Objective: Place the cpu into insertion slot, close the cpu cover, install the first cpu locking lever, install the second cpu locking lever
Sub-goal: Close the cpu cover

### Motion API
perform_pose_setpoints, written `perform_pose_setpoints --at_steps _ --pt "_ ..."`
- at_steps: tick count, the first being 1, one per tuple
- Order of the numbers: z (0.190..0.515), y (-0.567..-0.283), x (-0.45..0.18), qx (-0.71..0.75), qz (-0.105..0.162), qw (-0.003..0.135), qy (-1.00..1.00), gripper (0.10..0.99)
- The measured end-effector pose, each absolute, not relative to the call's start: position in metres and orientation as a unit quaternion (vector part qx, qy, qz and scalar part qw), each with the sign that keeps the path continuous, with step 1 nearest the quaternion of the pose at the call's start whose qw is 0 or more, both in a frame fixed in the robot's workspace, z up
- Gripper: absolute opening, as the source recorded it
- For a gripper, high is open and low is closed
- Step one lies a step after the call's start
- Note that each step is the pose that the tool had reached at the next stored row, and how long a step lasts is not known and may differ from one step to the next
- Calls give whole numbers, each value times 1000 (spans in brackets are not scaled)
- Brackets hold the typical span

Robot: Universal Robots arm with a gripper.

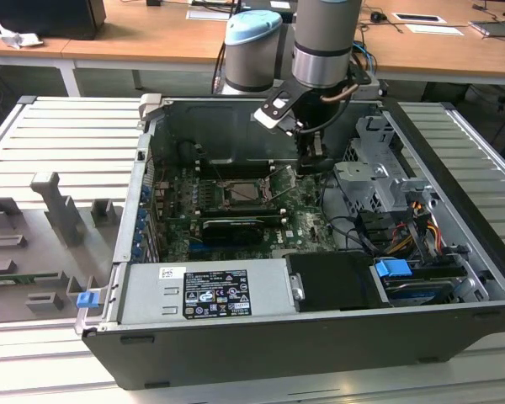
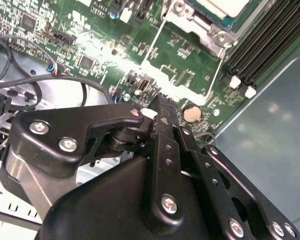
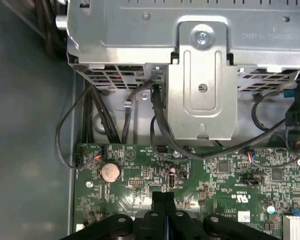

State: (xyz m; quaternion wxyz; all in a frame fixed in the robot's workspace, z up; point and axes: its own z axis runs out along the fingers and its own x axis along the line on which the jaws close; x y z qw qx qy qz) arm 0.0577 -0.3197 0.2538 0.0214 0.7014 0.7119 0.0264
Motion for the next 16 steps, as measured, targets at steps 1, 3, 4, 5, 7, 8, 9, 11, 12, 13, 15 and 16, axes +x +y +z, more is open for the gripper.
perform_pose_setpoints --at_steps 1,3,4,5,7,8,9,11,12,13,15,16 --pt "253 -320 59 701 26 21 712 106" --pt "249 -320 60 702 25 20 712 106" --pt "245 -320 60 702 24 18 712 106" --pt "244 -320 60 702 22 17 712 106" --pt "244 -320 58 702 22 17 712 106" --pt "244 -320 56 702 22 17 712 106" --pt "244 -320 55 702 22 17 712 106" --pt "244 -320 53 702 22 17 712 106" --pt "244 -320 53 702 22 17 712 106" --pt "244 -320 52 702 22 17 712 106" --pt "244 -320 50 702 22 17 712 106" --pt "244 -320 48 702 22 17 712 106"
